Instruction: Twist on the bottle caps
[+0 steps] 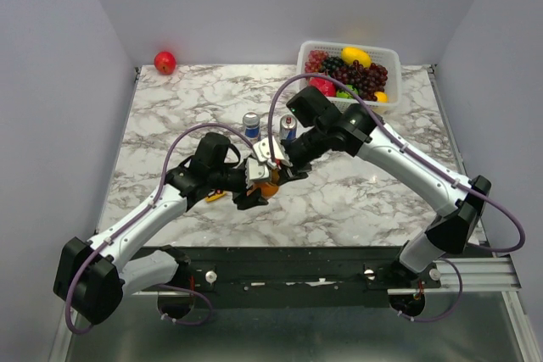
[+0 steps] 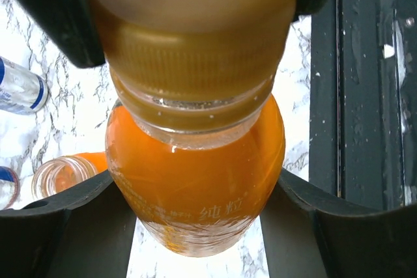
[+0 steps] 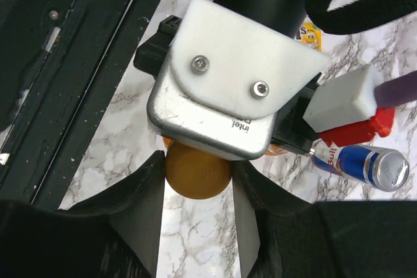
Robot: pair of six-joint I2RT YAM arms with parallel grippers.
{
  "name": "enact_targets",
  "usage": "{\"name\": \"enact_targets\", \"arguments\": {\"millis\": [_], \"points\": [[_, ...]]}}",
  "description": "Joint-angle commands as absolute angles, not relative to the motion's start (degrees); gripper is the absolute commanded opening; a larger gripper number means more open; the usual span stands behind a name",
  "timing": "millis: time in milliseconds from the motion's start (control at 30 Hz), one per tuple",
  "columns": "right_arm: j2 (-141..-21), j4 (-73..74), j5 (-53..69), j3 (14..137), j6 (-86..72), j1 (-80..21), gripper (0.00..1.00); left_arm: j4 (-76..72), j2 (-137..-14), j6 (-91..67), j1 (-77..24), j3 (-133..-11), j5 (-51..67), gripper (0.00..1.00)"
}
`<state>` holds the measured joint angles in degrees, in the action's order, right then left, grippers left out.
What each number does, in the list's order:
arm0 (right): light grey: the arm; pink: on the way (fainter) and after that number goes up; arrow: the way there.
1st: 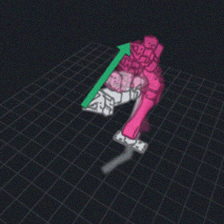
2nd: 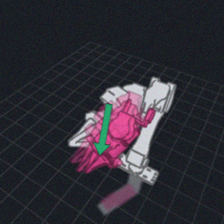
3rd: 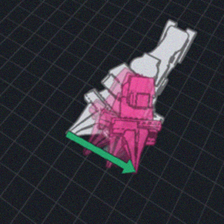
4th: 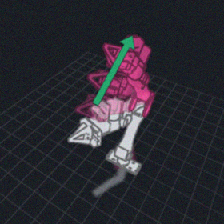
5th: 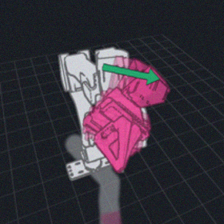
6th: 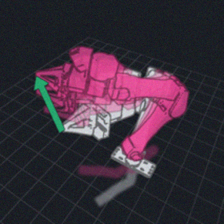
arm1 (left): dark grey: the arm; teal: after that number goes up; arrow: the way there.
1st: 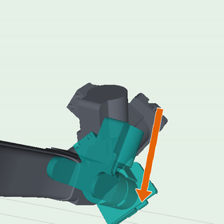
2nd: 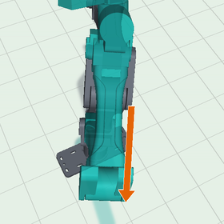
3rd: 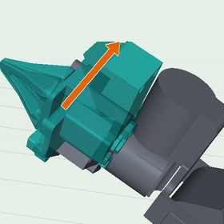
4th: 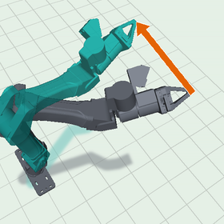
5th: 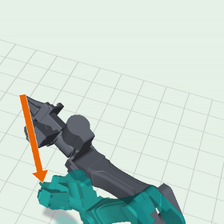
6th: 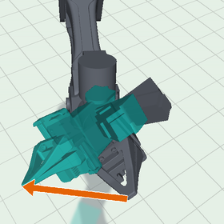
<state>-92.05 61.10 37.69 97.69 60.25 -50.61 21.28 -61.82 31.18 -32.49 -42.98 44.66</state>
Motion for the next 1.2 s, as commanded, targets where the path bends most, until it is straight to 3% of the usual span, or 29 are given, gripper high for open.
{"name": "enact_targets", "arguments": {"millis": [0,367,633,833,1167], "points": [[-95.62,57.93,33.67,98.44,48.80,-50.80,0.42,5.13,-57.48,23.65,-32.96,-42.54,44.40,0.00],[-98.25,52.47,25.49,96.50,14.45,-50.36,0.42,-1.50,-54.14,19.86,-32.96,-39.99,33.14,0.00],[-100.37,52.38,20.82,98.35,2.12,-50.19,0.37,-2.02,-53.44,13.99,-32.96,-37.10,29.27,0.00],[-99.75,51.15,22.14,98.43,4.30,-50.10,0.40,-1.06,-53.35,12.92,-32.96,-36.39,30.67,0.00],[-103.53,55.63,25.66,105.99,23.19,-50.27,0.46,1.41,-53.61,20.13,-32.96,-36.74,38.49,0.00]]}}
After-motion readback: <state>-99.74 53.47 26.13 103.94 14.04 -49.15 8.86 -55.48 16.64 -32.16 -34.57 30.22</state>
